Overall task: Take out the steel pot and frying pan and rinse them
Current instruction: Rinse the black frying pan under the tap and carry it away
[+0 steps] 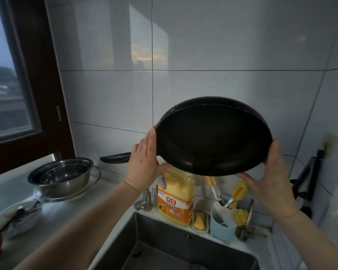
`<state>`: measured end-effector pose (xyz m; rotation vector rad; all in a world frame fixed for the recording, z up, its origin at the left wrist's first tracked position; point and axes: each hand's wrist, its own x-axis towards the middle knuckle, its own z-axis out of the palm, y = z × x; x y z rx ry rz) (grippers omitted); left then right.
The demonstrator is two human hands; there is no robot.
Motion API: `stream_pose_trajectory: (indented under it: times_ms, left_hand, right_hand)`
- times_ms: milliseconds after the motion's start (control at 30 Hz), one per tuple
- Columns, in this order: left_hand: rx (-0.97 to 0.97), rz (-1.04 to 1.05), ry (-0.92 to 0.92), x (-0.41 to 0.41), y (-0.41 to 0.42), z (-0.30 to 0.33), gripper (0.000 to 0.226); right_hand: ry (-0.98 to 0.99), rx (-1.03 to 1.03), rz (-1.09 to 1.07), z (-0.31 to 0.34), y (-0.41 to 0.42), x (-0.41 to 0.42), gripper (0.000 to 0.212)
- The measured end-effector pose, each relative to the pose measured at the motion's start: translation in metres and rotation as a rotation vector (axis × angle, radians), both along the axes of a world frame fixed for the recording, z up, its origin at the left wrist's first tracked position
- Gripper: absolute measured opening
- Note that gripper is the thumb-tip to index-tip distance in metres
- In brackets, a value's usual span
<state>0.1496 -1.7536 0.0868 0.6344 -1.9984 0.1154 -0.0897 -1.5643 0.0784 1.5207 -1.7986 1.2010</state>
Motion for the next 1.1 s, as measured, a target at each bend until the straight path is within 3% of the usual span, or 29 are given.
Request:
stream_pose_trajectory:
  times_ms: [167,267,433,500,700,867,1100]
  left_hand:
    - [0.308,-0.127,-0.255,-0.003,-0.009,-0.027,0.129]
    - [0.505,-0.206,-0.436,-0.003,-0.011,-0.042,0.138]
    - [0.718,-0.412,-0.652,0.000,-0.014,-0.080,0.135]
    - [0.790,-0.479,-0.729,0.001,-0.015,-0.091,0.134]
    - [0.794,-0.569,-0.880,-0.007,-0.012,-0.100,0.129]
    - [0.703,-0.624,-0.944,-0.021,-0.001,-0.097,0.140]
    - [0.609,-0.915,-0.986,-0.054,0.065,-0.078,0.133]
  right_hand:
    - [-0.096,0.265,0.064,-0.025,0.001,-0.005,0.141]
    - [-0.274,0.442,0.176,-0.042,0.000,-0.013,0.143]
    - [-0.438,0.757,0.223,-0.077,0.021,-0.012,0.138]
    - [-0.517,0.797,0.230,-0.089,0.029,-0.007,0.142]
    - [-0.602,0.824,0.167,-0.111,0.057,0.007,0.139]
    - [-0.655,0.760,0.032,-0.111,0.094,0.028,0.133]
    - [-0.722,0.629,-0.173,-0.105,0.197,0.060,0.125]
